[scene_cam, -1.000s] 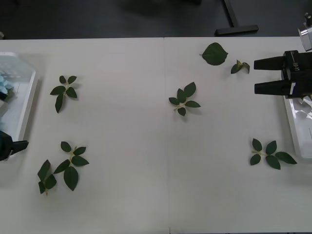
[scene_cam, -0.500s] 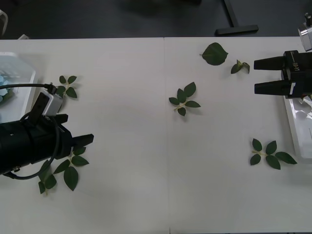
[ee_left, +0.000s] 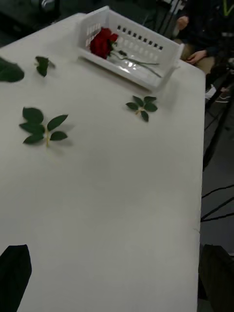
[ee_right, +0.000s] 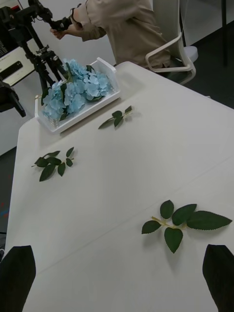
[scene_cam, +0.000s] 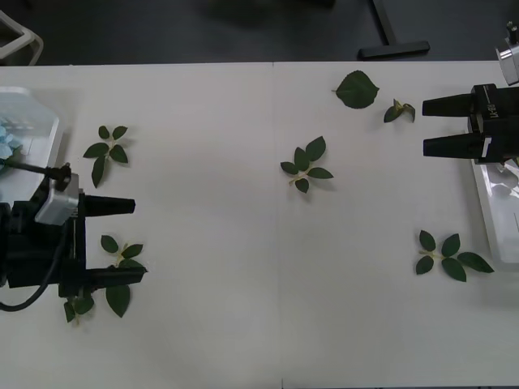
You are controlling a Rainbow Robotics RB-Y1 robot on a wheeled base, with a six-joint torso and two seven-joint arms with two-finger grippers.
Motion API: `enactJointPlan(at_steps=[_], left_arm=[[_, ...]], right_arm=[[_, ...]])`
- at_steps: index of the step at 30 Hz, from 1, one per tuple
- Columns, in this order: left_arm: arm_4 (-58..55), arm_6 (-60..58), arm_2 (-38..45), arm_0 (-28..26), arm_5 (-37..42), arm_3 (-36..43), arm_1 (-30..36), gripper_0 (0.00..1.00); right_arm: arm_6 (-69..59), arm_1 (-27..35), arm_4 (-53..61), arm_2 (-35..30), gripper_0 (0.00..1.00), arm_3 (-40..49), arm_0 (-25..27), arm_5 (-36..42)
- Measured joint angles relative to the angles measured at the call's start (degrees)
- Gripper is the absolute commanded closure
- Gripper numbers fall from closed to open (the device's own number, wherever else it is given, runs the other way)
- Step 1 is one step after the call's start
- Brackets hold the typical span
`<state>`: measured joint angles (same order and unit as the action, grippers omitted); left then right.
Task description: Place the red flowers into the right box and the blue flowers into the left box. If a person shows an open palm, hand one flower to the person first, then continue sorting.
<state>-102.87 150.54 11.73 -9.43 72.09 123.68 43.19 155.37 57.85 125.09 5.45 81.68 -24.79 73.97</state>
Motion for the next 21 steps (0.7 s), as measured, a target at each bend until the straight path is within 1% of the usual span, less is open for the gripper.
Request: enactJointPlan(at_steps=[2,3,4,7,10,14,17,21], left_arm=[[-5.84,12.01,-1.72,0.0,-1.11,-4.98,0.54,0.0],[-8.63,15.63,-3.13,0.0,-2.16,-6.84,1.21,0.0],[-11.05,16.31,-4.85,0.0,-3.28,-8.03,2.2,0.0],[-17.3,9.6,-11.23,0.2,-8.17,-8.67,6.93,0.0],[-22.5,0.65,-18.11,2.06,-13.32,-8.48,12.2,0.0],[-30.28,0.64,-25.7,6.76,-19.29,-7.97,17.66,0.0],[-34.84,0.77,-27.86,9.3,-20.53,-7.17,19.7,0.0],[-36.55,0.78,-27.62,11.39,-20.55,-6.73,20.04,0.0]], right_arm=[[0.0,0.0,0.0,0.0,0.0,0.0,0.0,0.0],[0.0,0.0,0.0,0.0,0.0,0.0,0.0,0.0],[0.0,0.0,0.0,0.0,0.0,0.01,0.0,0.0],[0.0,0.0,0.01,0.0,0.0,0.02,0.01,0.0],[0.0,0.0,0.01,0.0,0.0,0.02,0.01,0.0],[0.0,0.0,0.01,0.0,0.0,0.02,0.01,0.0],[0.0,0.0,0.01,0.01,0.0,0.02,0.02,0.0],[0.0,0.0,0.01,0.01,0.0,0.02,0.02,0.0]])
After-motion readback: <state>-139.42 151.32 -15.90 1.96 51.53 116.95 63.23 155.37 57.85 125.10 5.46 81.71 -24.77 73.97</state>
